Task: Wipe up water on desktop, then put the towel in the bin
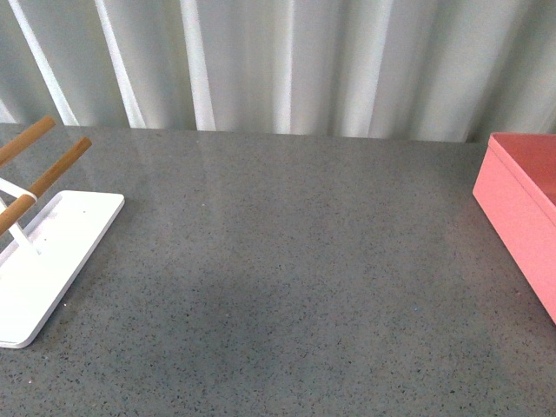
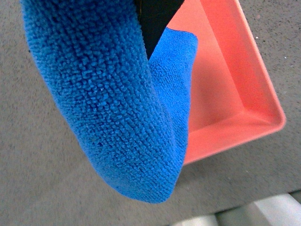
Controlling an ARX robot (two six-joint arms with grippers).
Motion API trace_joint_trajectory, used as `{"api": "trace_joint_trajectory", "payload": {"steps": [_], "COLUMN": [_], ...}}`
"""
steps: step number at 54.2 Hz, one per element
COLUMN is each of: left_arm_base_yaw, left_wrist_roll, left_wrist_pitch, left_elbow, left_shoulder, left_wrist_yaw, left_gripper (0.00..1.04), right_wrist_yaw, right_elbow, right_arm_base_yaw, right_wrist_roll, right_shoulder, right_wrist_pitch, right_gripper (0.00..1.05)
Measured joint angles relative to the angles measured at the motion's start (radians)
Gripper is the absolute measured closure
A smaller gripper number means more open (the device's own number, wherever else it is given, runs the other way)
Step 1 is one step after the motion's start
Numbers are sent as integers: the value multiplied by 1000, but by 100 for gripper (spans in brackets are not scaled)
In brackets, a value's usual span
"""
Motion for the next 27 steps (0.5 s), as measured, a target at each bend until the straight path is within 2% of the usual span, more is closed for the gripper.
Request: {"api": "trace_joint_trajectory", "payload": {"steps": [13,27], "left_arm_base_yaw": [0,0], "left_wrist_roll": [0,0], "left_wrist_pitch": [0,0], "left_elbow": [0,0], "left_shoulder": [0,0], "left_wrist_yaw": [0,0], "left_gripper": [7,7], "right_wrist_yaw": [-53,-77], "right_elbow": [-137,-166], "right_arm_base_yaw": [-35,-49], "right_wrist_roll": [60,80], "right_shoulder": [7,50], "right_wrist_pitch": [0,17], "right_gripper": [101,101]}}
